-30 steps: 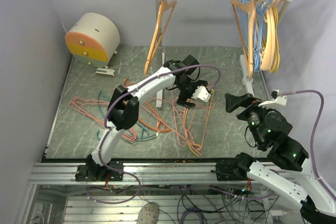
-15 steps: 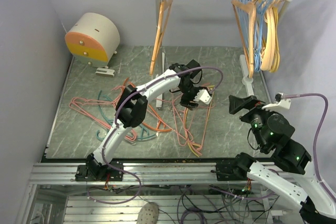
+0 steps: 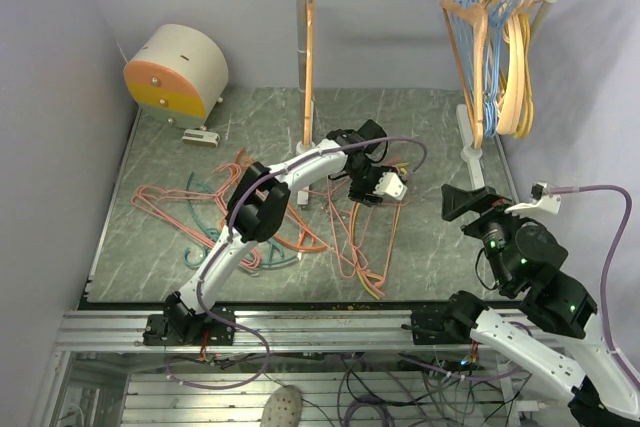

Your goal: Organize the hangers

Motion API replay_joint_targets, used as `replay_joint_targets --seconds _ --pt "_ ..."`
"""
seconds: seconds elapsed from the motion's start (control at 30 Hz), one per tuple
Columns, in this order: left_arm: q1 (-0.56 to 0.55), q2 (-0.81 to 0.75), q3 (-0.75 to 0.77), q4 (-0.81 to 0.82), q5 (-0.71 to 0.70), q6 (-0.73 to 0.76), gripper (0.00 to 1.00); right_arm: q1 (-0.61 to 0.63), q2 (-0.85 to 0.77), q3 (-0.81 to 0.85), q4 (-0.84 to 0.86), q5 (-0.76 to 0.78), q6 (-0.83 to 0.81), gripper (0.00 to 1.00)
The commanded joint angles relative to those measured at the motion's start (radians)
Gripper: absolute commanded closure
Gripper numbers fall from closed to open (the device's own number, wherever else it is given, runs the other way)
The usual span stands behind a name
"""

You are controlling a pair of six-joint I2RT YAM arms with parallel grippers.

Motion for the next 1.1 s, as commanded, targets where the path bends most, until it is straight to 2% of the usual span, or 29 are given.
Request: replay_joint_targets --seconds 0.0,0.07,0.2,0.27,0.33,0.37,0.87,1.07 --pt "-0.002 0.035 0.006 0.057 -0.028 -0.008 0.33 0.0 -0.034 -0.006 -0.019 0.032 0.014 0.02" --pt "-0.002 0.043 0.004 0.05 -0.038 0.004 0.35 -0.001 -0.038 -0.004 -0.019 0.033 0.014 0.02" --pt "-0.001 0.043 -0.012 0.044 -0.058 0.017 0.49 0.0 -0.043 -0.004 -0.017 0.038 0.01 0.02" --pt "-0.003 0.041 -0.02 0.04 -0.064 0.021 0.63 0.001 -0.042 -0.006 -0.013 0.039 0.009 0.02" --pt "-0.005 0.034 -0.031 0.049 -0.069 0.012 0.89 0.0 -0.04 -0.01 -0.005 0.039 0.006 0.02" --pt "-0.006 0.026 -0.044 0.063 -0.067 -0.002 0.92 0.0 -0.04 -0.013 -0.003 0.039 0.006 0.02" --pt "-0.039 -0.231 -0.098 0.071 -0.032 -0.08 0.93 -0.001 -0.089 -0.073 -0.104 0.042 0.146 0.03" --pt "-0.062 -0.301 -0.079 0.055 -0.069 -0.105 0.93 -0.001 -0.015 -0.136 -0.053 -0.103 0.173 0.02"
